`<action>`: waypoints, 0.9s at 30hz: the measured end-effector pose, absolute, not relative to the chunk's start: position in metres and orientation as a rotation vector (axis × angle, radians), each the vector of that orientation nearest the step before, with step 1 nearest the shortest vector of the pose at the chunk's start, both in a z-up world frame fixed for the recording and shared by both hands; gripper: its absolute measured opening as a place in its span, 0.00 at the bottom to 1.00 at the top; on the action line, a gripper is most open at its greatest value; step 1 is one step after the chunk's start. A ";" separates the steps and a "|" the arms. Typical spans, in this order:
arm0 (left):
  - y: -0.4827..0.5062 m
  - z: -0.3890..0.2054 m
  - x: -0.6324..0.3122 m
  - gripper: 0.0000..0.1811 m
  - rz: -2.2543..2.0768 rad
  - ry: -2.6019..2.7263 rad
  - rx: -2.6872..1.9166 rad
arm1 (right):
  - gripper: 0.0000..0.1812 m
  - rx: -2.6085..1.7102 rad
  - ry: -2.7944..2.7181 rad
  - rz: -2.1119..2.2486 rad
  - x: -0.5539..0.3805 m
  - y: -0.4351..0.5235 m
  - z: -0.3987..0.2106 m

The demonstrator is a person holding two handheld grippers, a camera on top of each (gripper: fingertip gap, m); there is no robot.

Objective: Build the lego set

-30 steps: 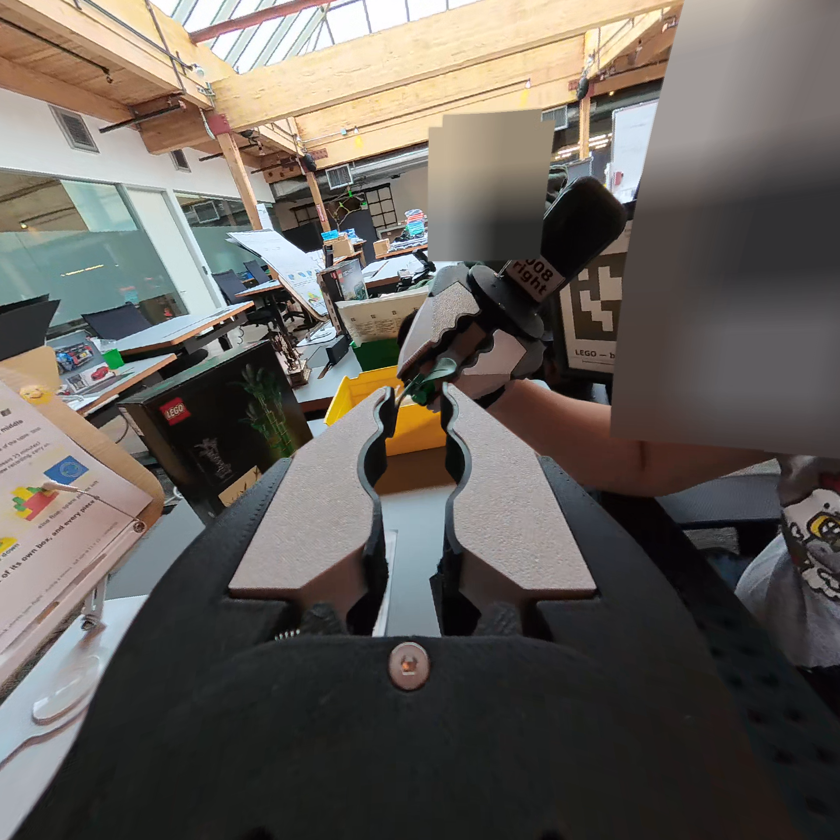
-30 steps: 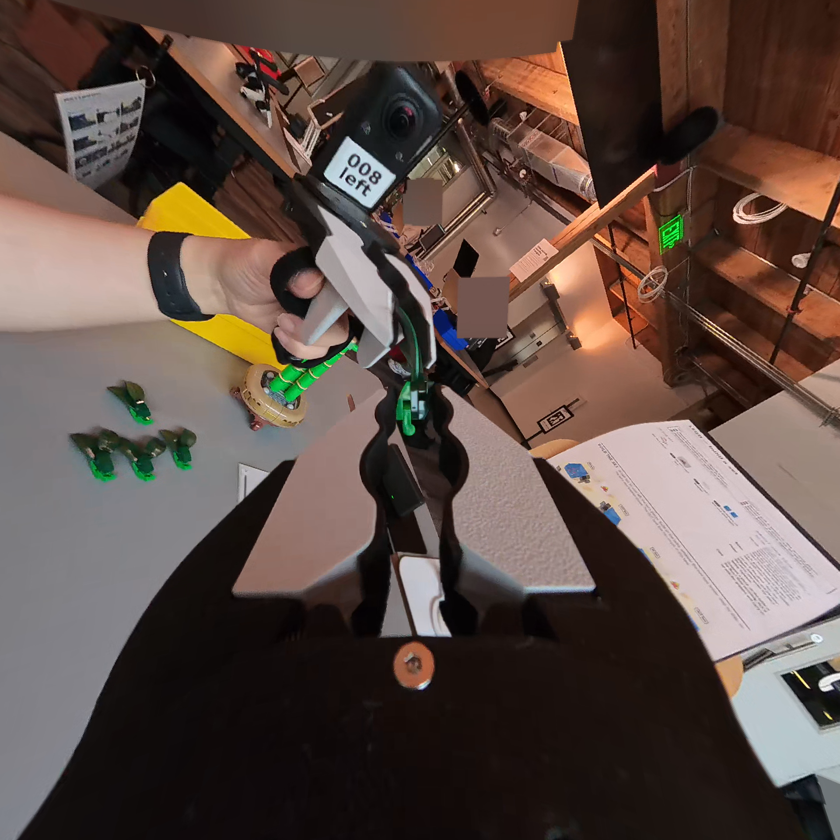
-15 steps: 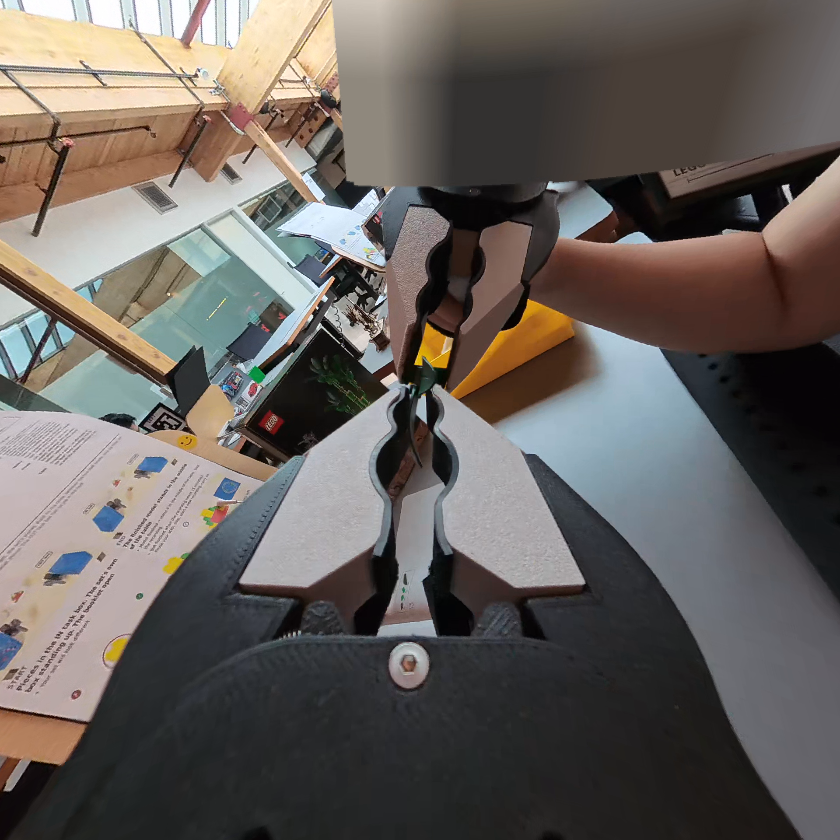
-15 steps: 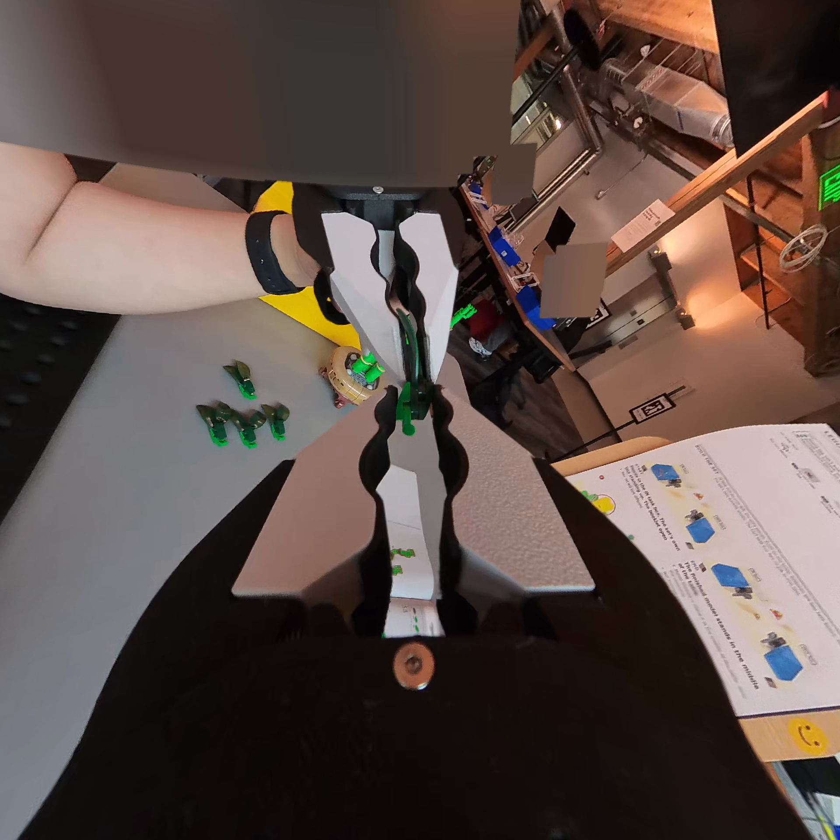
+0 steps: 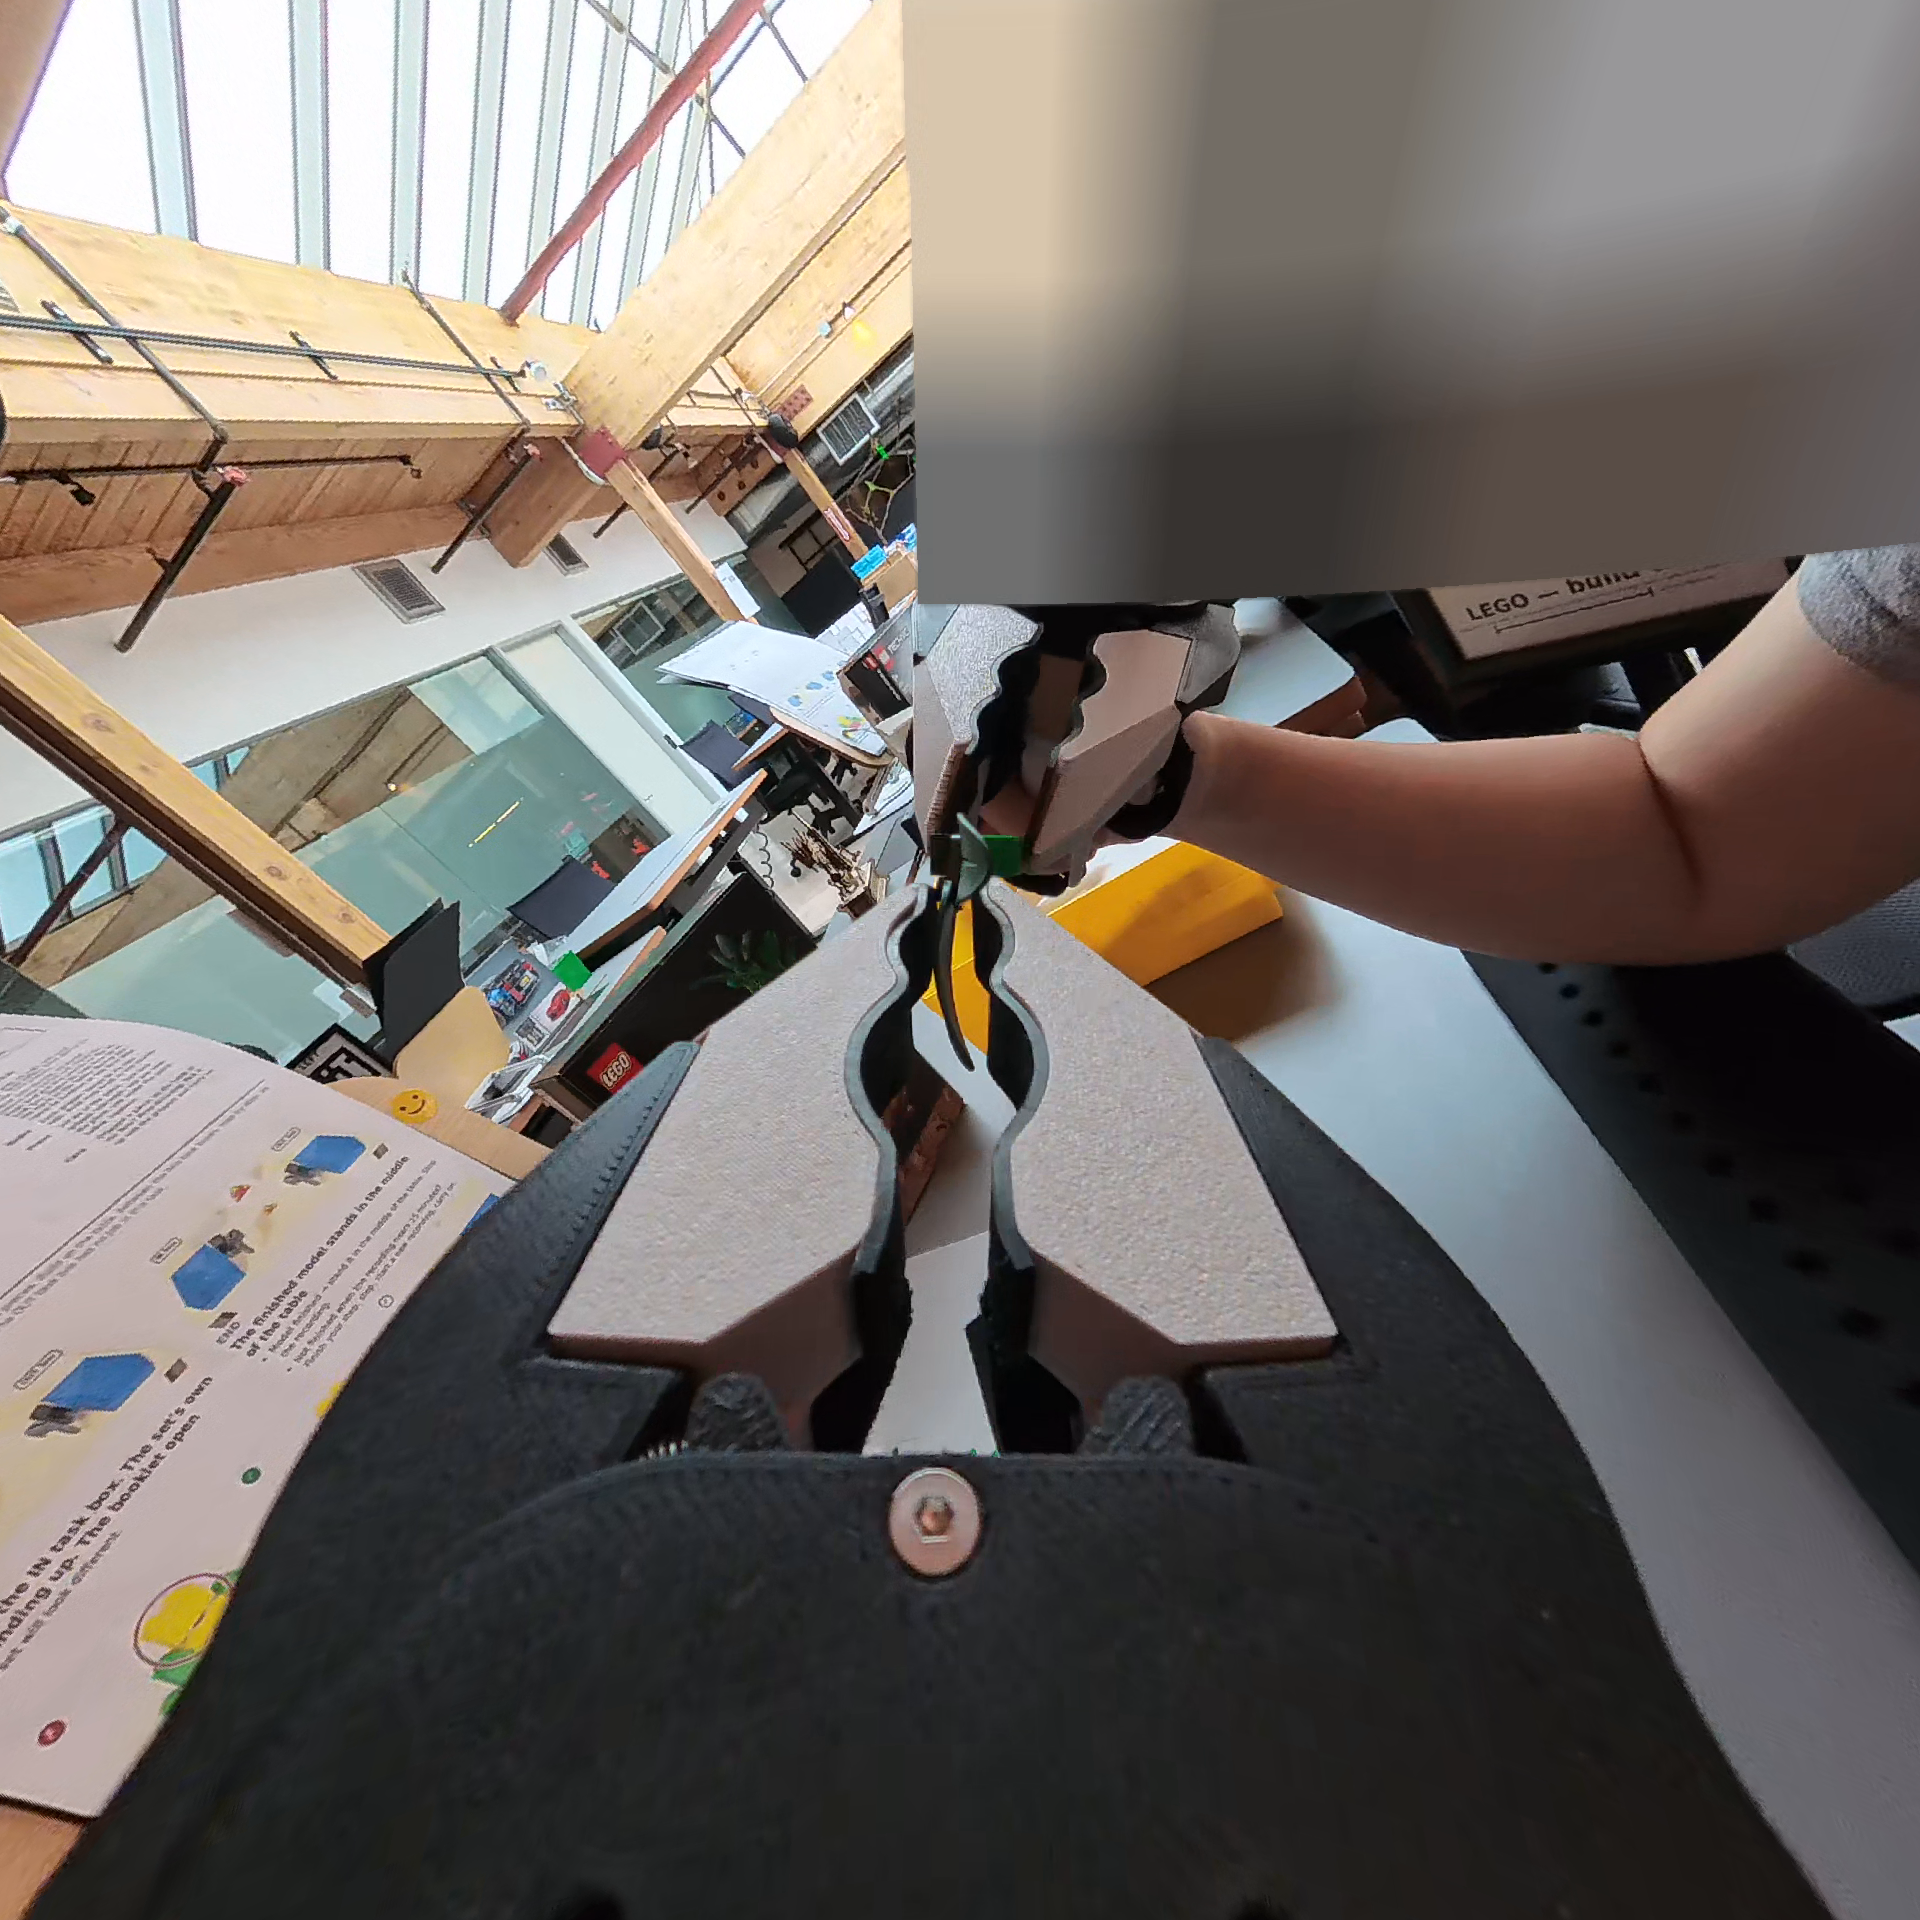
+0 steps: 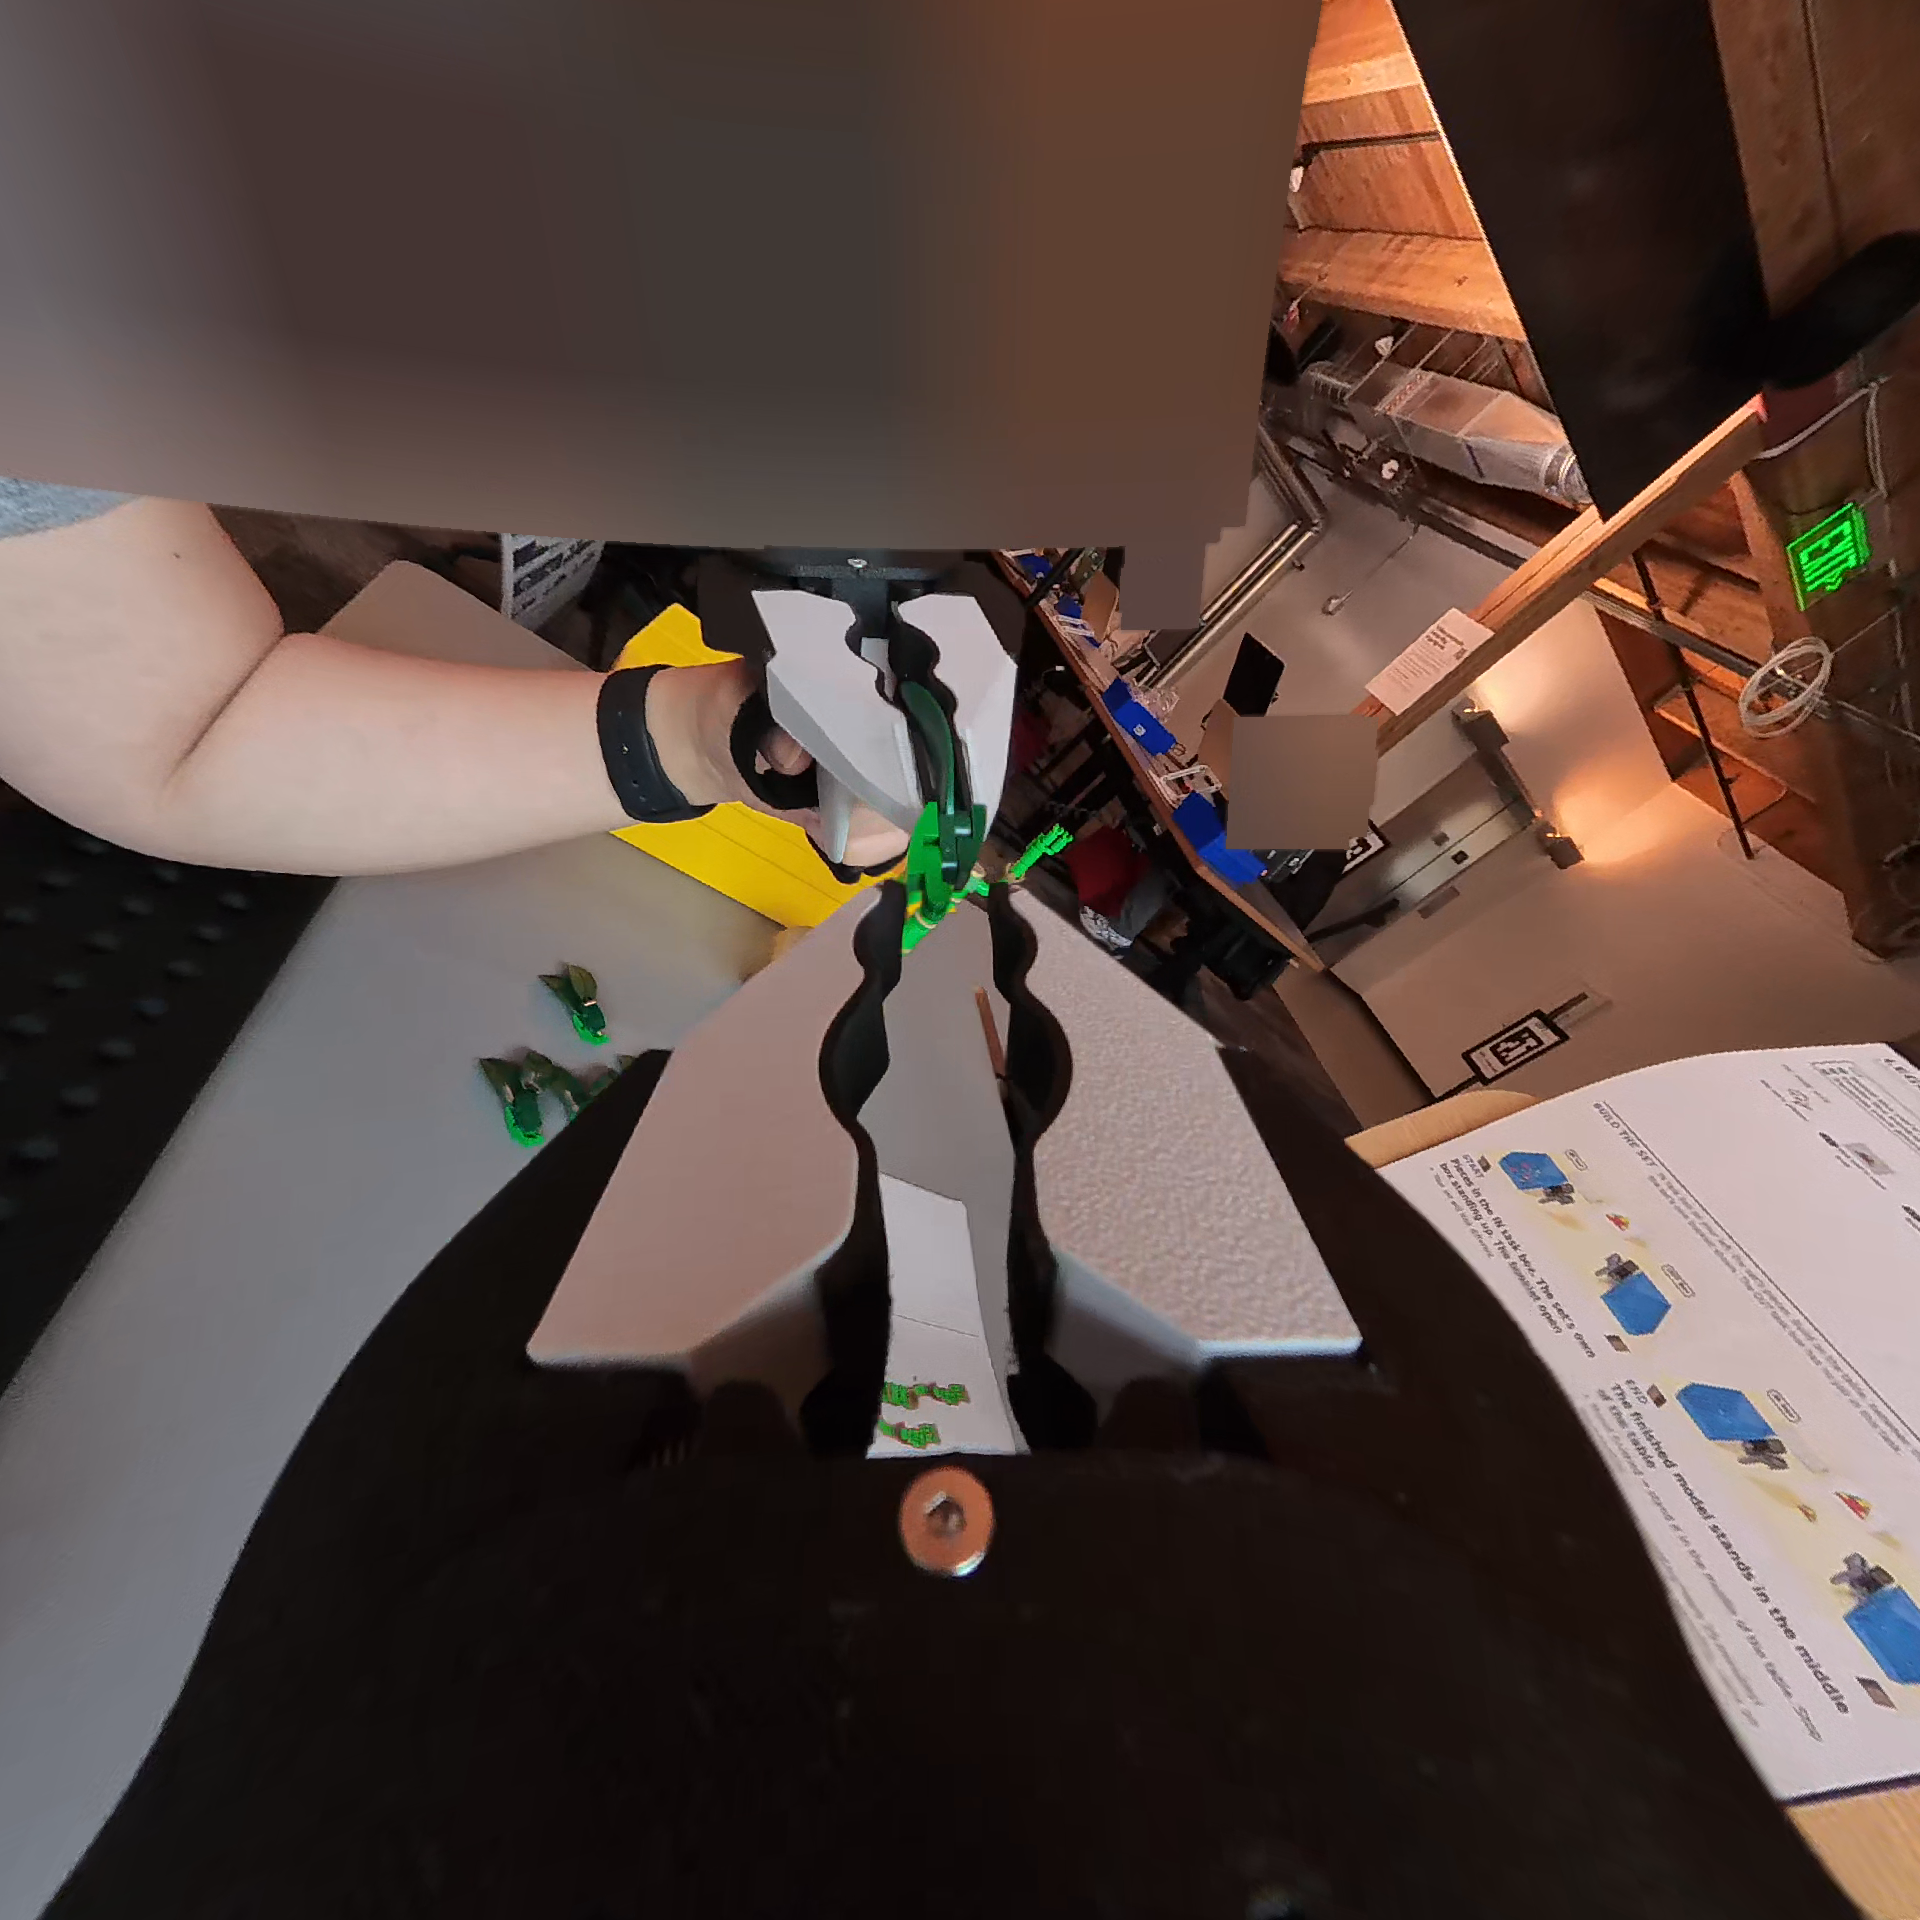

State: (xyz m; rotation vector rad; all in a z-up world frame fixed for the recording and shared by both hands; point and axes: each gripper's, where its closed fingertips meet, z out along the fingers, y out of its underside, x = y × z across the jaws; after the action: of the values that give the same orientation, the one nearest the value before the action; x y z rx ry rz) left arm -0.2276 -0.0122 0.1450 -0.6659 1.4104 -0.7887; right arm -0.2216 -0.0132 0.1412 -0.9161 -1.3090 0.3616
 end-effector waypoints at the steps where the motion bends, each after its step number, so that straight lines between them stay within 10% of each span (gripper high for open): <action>1: -0.012 0.145 -0.228 0.02 -0.786 1.408 -0.665 | 0.08 -0.918 -1.317 0.373 -0.222 -0.014 0.140; 27: -0.026 0.133 -0.225 0.11 -0.811 1.507 -0.654 | 0.02 -0.909 -1.456 0.207 -0.230 -0.025 0.125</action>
State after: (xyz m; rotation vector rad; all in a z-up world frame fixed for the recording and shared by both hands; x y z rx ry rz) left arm -0.2255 -0.0260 0.1335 -0.6540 1.5066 -0.8107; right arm -0.2300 -0.0249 0.1247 -0.9089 -1.4565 0.2074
